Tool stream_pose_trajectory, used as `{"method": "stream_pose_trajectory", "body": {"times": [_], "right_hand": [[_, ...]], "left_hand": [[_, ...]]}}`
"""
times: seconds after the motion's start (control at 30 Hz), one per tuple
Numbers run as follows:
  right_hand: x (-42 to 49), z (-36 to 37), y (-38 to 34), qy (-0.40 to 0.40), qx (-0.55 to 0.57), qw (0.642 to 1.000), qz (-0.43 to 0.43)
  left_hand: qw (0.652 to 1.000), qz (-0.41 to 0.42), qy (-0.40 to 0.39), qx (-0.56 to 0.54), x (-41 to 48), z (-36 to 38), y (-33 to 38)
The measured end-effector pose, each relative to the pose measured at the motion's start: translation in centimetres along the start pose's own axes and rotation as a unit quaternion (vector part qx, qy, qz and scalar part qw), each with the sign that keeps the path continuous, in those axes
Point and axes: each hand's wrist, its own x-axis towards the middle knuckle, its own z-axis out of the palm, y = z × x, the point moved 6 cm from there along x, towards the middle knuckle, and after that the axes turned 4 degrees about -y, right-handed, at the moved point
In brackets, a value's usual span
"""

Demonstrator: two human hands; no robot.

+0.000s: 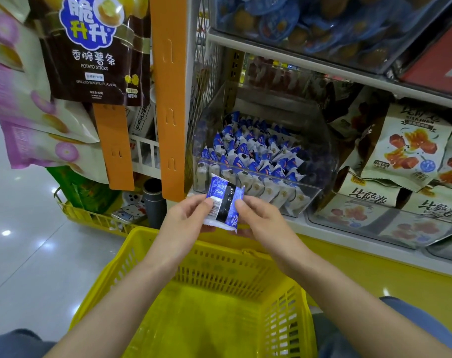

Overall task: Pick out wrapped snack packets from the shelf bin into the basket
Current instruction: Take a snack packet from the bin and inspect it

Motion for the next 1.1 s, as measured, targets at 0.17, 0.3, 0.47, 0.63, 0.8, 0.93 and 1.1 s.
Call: {"method": "stream_pose_trajectory", "body": {"times": [0.17,0.3,0.47,0.63,0.8,0.93,1.1], "right_hand": [[-0.2,-0.1,0.2,0.015,0.081,0.996,0.021],[-0.4,0.1,0.5,0.02,0.078,0.996,0.031],[-0.4,0.1,0.3,0.016,0.059,0.998,0.019],[-0.4,0.6,0.0,-0.004,0.053,0.999,-0.013],[-0.2,1.2,0.8,-0.014,-0.026,0.999,-0.031],[-0.1,1.3,1.5,-0.015,-0.058,0.998,-0.025],[-0.4,1.9,2.1,-0.031,-0.13,0.99,-0.053]], "left_hand": [[0.964,0.139,0.054,0.22,-0.4,-0.3,1.0],[0.953,0.157,0.027,0.258,-0.6,0.5,0.8],[0.963,0.139,0.0,0.232,-0.2,0.1,0.8],[0.934,0.168,-0.02,0.315,-0.7,0.3,1.1],[0.895,0.169,-0.007,0.413,-1.2,0.5,0.7],[0.862,0.164,-0.022,0.478,-0.9,0.7,0.3],[0.818,0.138,-0.024,0.557,-0.8,0.7,-0.2]]}}
